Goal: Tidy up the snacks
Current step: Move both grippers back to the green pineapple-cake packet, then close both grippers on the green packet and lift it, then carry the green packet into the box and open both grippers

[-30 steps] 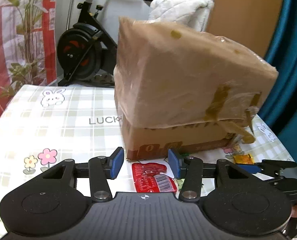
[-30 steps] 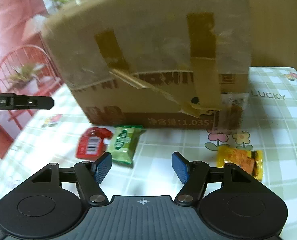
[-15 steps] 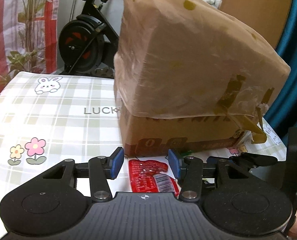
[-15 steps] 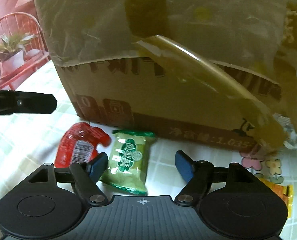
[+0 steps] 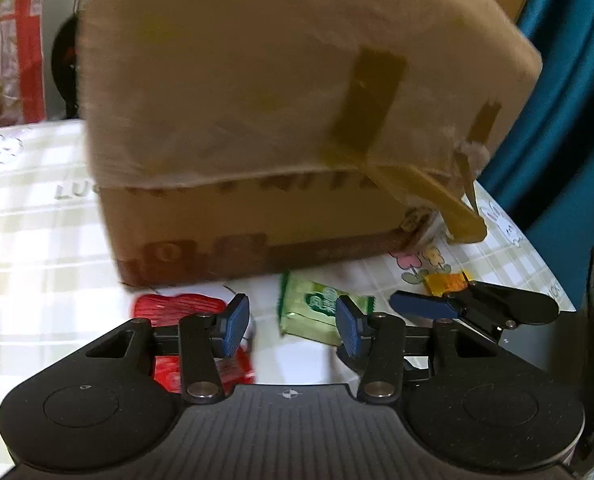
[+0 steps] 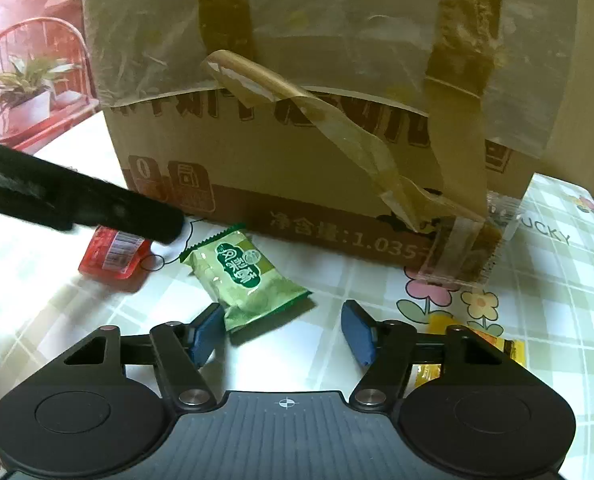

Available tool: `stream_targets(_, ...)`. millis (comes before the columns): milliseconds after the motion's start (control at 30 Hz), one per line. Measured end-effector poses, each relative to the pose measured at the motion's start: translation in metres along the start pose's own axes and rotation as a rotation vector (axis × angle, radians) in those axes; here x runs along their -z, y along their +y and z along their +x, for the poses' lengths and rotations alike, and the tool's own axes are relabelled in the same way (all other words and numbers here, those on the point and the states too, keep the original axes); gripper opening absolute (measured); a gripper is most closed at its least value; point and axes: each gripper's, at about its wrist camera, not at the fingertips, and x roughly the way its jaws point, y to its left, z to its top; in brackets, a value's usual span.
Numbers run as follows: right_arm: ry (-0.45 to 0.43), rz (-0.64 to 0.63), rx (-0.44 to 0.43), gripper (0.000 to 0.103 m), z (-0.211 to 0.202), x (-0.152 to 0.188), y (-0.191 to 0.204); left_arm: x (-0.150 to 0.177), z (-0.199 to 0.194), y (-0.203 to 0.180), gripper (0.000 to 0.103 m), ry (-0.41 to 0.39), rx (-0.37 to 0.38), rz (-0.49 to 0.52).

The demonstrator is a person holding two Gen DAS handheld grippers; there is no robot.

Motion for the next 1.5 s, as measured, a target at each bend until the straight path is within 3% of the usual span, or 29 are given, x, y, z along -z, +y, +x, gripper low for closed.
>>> stream_targets(167,-0.001,0.001,-0.018,0.044,-0.006,0.001,-0.009,-0.002,0.019,0.003,0.050,0.024,0.011,-0.072)
stream_targets(367,-0.005,-0.006,-0.042,0.041,-0.013,0.004,-0.017,0.001,0.035,0.004,0.049,0.051,0.019,-0.090)
stream_targets(533,-0.005,-0.008,-0.068,0.040,-0.016,0.000,-0.014,0.002,0.038,0.002,0.038,0.056,0.049,-0.101)
stream_targets(767,-0.006,0.004,-0.108,0.037,-0.022,0.001,-0.017,0.014,0.035,-0.011,0.038,0.063,0.063,-0.090)
stream_targets(1100,-0.023,-0.055,-0.123,0.036,-0.046,0.012,-0.006,0.031,0.020,-0.031,0.038,0.024,0.039,-0.109)
stream_targets(1500,-0.192,-0.244,-0.075,0.036,-0.109,-0.014,0.002,0.012,-0.039,-0.055,0.038,-0.123,0.062,-0.094)
